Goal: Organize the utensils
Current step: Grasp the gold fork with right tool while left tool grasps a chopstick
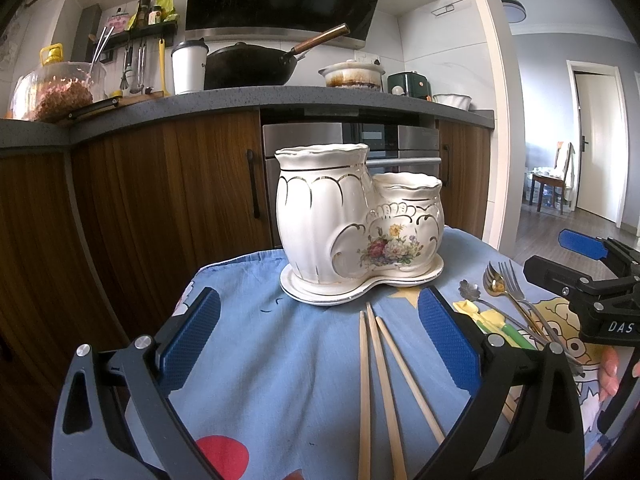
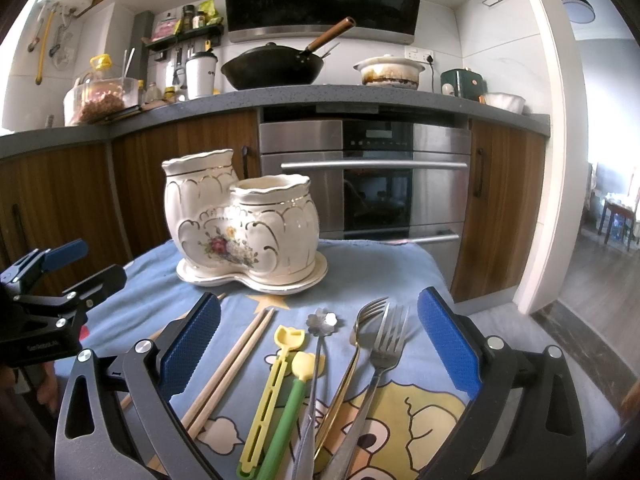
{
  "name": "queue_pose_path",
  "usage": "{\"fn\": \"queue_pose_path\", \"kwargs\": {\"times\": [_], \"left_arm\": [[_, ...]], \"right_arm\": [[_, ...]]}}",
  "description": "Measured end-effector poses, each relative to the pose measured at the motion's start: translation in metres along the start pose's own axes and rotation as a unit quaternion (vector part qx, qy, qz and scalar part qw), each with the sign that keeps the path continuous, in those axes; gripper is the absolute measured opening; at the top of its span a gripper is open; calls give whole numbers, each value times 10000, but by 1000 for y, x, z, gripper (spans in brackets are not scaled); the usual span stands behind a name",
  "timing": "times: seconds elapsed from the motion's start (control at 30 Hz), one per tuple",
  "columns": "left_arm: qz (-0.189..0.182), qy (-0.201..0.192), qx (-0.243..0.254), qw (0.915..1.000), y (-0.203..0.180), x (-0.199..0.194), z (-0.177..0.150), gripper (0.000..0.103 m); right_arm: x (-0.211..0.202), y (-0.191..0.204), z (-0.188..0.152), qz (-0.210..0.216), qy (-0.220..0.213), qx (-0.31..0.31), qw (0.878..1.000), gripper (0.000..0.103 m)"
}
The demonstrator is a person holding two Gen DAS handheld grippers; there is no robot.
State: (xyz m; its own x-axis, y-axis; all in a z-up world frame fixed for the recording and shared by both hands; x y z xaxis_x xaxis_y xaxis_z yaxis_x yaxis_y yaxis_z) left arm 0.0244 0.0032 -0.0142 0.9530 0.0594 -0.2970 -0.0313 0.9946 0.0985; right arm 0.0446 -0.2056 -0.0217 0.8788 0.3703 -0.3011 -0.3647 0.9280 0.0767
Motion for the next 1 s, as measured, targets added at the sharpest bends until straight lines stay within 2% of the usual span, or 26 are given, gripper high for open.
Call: {"fn": "queue_pose_path", "kwargs": {"times": [0.17,0.3,0.4,0.63,0.77,0.9,1.0], "left_arm": [[-94,127,-42,9999,-2,2,1,98],[-376,433,-144,9983,2,10,1,98],[-467,711,-164,9962,6,16,1,98],[-389,1231,-21,9916,16,28,0,98],[-370,1384,-10,9897,23,30,2,98],[-381,1629,163,9858,23,32,1,98],[-601,1916,271,9793,20,35,-3,85]], "right_arm": [[0,-6,0,-7,10,138,9999,98],[1,-14,5,-59,103,142,9998,98],[3,-24,8,-329,335,81,9989,98],[15,-43,1,-445,1021,212,9935,97],[23,-38,-3,-177,1205,299,9921,94],[33,-27,-1,-137,1401,125,9900,69],[43,-28,-1,42,1634,336,9860,54]]}}
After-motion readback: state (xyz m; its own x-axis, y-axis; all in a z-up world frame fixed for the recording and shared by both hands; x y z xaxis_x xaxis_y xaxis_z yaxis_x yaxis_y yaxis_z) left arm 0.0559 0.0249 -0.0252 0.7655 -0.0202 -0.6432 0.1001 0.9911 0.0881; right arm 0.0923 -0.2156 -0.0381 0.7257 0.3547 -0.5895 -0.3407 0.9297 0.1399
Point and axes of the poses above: each gripper's, at about its wrist camera, not at the fingertips, and x roughly the way its jaws point, y to its left, z to its top, the point moved 2 cm from there along x, roughly the way its jaws point, and after that the axes turned 4 degrees about z, right-handed, at the moved point
